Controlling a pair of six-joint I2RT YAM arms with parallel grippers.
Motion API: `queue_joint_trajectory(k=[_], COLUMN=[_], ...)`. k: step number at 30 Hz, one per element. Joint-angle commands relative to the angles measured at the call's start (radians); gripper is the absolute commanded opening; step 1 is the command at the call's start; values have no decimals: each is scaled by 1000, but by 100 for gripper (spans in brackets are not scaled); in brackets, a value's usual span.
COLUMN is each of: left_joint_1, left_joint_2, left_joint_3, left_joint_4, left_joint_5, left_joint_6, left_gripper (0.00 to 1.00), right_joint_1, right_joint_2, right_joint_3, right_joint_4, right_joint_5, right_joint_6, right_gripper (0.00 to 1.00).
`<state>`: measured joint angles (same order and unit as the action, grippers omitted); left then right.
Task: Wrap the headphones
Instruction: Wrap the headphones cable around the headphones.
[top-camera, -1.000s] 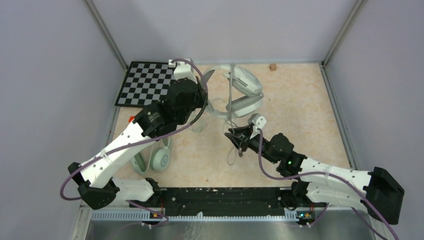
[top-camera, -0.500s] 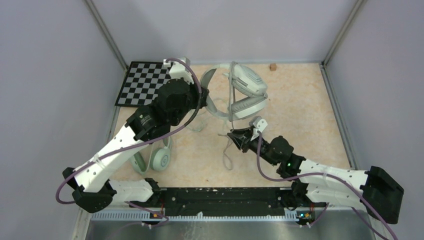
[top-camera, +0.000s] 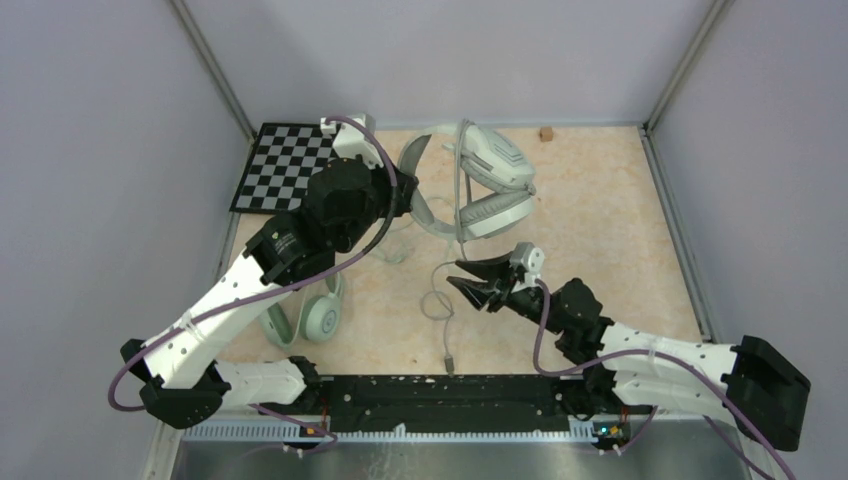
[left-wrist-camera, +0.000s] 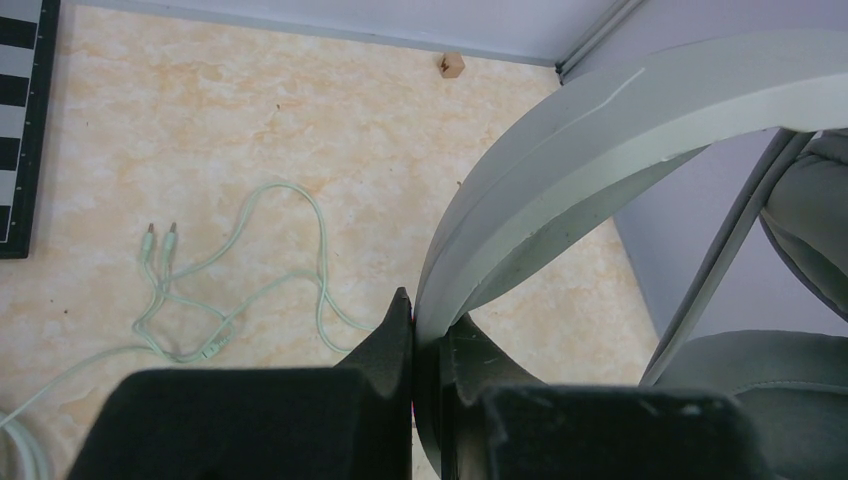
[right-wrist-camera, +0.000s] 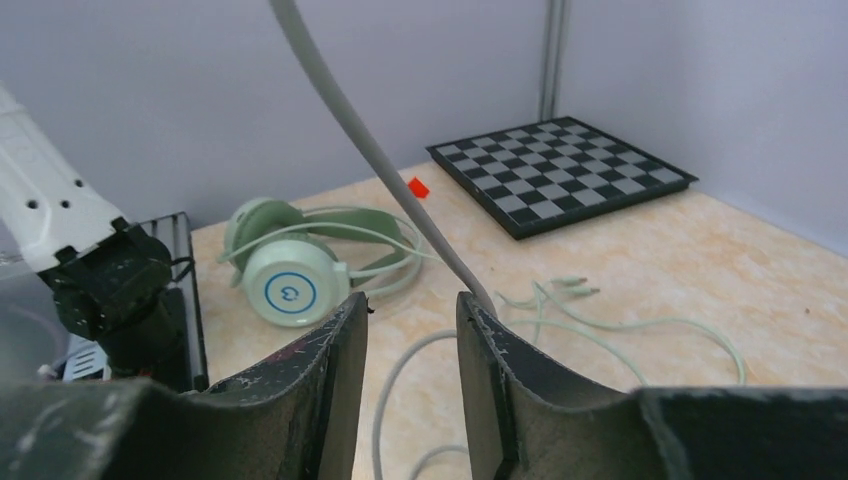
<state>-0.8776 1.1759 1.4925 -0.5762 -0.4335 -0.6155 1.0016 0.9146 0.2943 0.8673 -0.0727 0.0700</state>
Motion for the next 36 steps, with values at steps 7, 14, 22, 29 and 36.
queue_joint_trajectory(k=[7, 14, 22, 29, 36], left_joint_1=[0, 0, 1, 0, 1], left_joint_2=[-35, -43, -47, -55, -51], left_joint_3=[26, 28, 34, 33, 24], left_joint_4=[144, 141, 126, 132, 138], left_joint_5=[45, 81, 39, 6, 9], left_joint_6=[-53, -66, -44, -26, -29], left_gripper=[0, 0, 0, 0, 0], right_joint_1=[14, 14, 14, 14, 17], right_joint_2=[59, 171, 174, -65, -289], right_joint_3=[21, 42, 4, -45, -72], right_joint_4=[241, 364, 380, 98, -55], right_joint_5=[13, 95, 77, -39, 8], right_joint_6=[-55, -129, -63, 44, 74], right_gripper=[46, 49, 47, 48, 49])
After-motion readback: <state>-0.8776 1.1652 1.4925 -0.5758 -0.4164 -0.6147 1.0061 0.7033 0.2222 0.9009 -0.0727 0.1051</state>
